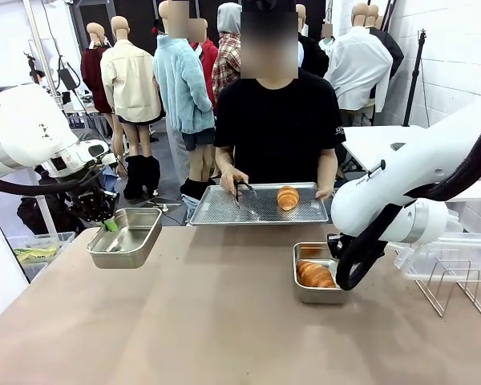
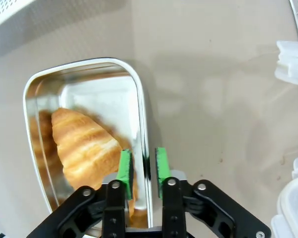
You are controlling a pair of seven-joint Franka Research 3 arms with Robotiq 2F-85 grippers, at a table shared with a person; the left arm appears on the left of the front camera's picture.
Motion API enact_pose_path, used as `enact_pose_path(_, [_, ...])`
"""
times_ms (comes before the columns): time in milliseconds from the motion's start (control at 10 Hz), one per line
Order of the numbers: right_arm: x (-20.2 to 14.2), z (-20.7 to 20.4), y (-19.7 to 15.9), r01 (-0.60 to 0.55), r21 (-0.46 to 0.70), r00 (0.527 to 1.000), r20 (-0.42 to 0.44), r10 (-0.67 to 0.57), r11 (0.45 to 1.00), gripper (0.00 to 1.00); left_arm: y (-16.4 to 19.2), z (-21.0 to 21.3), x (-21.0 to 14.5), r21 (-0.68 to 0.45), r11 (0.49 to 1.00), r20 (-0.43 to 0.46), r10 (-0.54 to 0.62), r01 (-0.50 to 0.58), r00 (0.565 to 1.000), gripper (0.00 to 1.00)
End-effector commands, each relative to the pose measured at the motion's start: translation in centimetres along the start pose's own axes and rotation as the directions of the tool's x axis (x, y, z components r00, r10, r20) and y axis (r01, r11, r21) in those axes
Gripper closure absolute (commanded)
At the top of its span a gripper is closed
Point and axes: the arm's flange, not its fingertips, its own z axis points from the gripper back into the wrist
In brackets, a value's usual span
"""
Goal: Place the bread in airtight containers.
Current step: Once an object is inside an Airtight Container , place the container in the center of the table.
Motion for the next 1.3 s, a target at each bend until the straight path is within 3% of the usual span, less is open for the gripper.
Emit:
enact_pose_path(0, [0.5,0.6,0.1,0.015,-0.031,1.0,0.004,-0.015,0.999,0.18,-0.1,0.5,0.0,0.008,1.0,0.008,0.01,-0.01,1.0,1.0])
enact_pose_path(100, [0.6,1.4,0.2,0.011,-0.036,1.0,0.019,-0.011,0.999,0.0,-0.1,0.5,0.0,0.008,1.0,0.008,0.01,-0.01,1.0,1.0])
enact_pose_path(500, [1.4,5.8,1.1,-0.017,-0.05,0.997,0.072,0.021,0.999,0.0,-0.1,0.5,0.0,0.008,1.0,0.008,0.01,-0.01,1.0,1.0])
enact_pose_path(900, [2.8,11.8,1.8,-0.051,-0.135,0.98,0.185,0.076,0.99,0.0,-0.1,0.5,0.0,0.008,1.0,0.008,0.01,-0.01,1.0,1.0])
enact_pose_path(1100, [3.0,12.4,2.5,-0.077,-0.148,0.973,0.205,0.107,0.986,0.0,-0.1,0.5,0.0,0.008,1.0,0.008,0.01,-0.01,1.0,1.0])
enact_pose_path(1200, [3.0,12.6,1.1,-0.077,-0.1,0.977,0.19,0.096,0.992,0.0,-0.1,0.5,0.0,0.008,1.0,0.008,0.01,-0.01,1.0,1.0])
